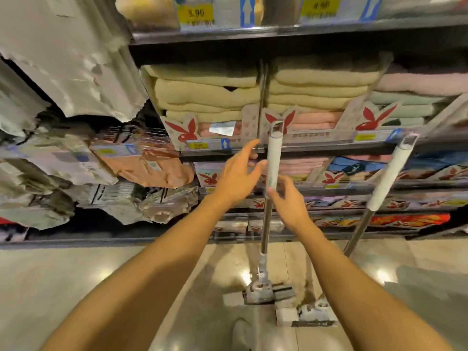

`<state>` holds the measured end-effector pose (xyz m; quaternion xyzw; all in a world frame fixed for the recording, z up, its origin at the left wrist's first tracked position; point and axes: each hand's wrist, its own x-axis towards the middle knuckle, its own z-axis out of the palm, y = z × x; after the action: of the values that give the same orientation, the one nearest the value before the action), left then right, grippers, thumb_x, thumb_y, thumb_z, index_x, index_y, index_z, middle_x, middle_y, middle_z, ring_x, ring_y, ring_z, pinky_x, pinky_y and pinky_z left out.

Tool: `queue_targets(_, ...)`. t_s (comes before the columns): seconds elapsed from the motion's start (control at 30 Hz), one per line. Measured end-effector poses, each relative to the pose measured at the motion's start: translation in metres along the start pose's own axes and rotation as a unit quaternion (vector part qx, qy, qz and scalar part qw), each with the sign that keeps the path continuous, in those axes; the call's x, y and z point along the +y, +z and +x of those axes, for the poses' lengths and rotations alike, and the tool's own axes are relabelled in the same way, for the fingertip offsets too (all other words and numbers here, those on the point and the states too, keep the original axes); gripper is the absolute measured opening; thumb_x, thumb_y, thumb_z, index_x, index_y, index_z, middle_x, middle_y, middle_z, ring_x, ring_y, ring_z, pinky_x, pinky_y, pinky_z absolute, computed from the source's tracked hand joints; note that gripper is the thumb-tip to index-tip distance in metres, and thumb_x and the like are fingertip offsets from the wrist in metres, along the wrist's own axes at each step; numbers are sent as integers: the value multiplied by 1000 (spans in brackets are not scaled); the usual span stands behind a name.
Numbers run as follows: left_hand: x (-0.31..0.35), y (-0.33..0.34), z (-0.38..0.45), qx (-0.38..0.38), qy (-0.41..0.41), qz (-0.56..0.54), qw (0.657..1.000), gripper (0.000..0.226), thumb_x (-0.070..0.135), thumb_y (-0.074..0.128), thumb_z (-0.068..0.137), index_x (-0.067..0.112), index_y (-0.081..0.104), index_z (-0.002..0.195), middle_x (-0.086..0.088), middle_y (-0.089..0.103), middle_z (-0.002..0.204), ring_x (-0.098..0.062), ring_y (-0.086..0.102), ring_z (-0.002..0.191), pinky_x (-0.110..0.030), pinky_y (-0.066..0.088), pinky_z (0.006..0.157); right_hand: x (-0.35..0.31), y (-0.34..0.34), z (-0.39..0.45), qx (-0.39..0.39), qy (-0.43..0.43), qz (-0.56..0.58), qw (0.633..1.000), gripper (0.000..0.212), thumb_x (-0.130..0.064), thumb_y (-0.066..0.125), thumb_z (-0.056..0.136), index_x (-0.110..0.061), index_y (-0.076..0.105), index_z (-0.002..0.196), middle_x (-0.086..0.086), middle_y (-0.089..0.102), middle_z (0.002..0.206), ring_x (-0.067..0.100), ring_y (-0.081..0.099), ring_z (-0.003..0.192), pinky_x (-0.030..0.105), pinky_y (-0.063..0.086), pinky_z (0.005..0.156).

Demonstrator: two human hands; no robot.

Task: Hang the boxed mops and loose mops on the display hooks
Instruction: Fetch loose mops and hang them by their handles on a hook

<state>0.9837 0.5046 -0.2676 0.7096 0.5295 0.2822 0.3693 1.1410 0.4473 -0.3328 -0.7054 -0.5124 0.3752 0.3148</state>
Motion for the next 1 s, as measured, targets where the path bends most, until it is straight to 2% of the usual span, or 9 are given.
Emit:
queue_targets(0.07,-2,8,4,10,5,-16,1000,56,29,62,105,26,41,157,0,62,119,-6,62,96,-25,50,90,4,8,8,-2,-8,31,999,37,-30,57,106,-13,51,138,4,69,114,25,67,100,48,55,91)
queue_targets(0.17,-3,19,4,21,28,-51,998,58,22,65,103,27,42,156,4,63,110,8,64,89,-12,52,81,13,17,7,9,-34,55,998,30,-32,53,108,-17,50,134,-6,67,93,14,64,80,37,52,73)
queue_targets(0.33,1,21,-5,52,44,-68,995,69,20,70,101,27,34,160,9,65,110,11,66,91,-8,54,80,18,26,-8,9,-59,83,995,19,-34,53,107,-35,46,125,-2,70,91,11,63,72,30,48,61)
queue_targets(0.47,9,14,-24,65,72,-86,992,78,17,70,101,36,23,161,14,65,101,15,66,89,-7,53,78,11,25,-24,12,-74,79,994,19,-34,53,107,-35,47,125,-3,69,90,9,61,68,32,46,61)
queue_targets(0.6,15,-6,-49,99,100,-75,987,84,18,69,101,36,17,164,7,69,105,2,70,93,-12,57,81,-12,23,-48,0,-107,60,992,26,-39,51,107,-28,50,130,-9,66,86,2,60,64,25,41,56)
queue_targets(0.73,25,-36,-80,144,150,-55,977,85,22,68,101,38,13,165,-1,73,117,-12,73,86,-33,63,79,-47,24,-76,-13,-146,46,988,37,-47,47,104,-25,49,134,-4,70,90,8,64,70,31,47,60)
queue_targets(0.8,31,-58,-97,169,181,-36,968,85,21,69,101,34,13,165,-6,74,121,-9,70,80,-31,62,75,-68,26,-90,-21,-171,43,984,30,-42,49,106,-26,49,132,-8,67,83,4,62,66,26,44,56)
queue_targets(0.9,48,-99,-125,195,221,-21,955,86,16,71,100,27,16,166,-11,70,133,-11,72,93,-29,61,83,-108,29,-114,-29,-213,26,976,24,-38,50,106,-31,47,128,-7,68,81,7,65,69,30,51,61)
queue_targets(1.0,66,-146,-159,222,229,-30,947,88,14,73,97,27,19,165,-9,72,129,-5,71,100,-18,59,90,-152,35,-139,-57,-256,20,965,25,-31,52,108,-29,46,132,-12,67,80,-1,64,67,22,48,57)
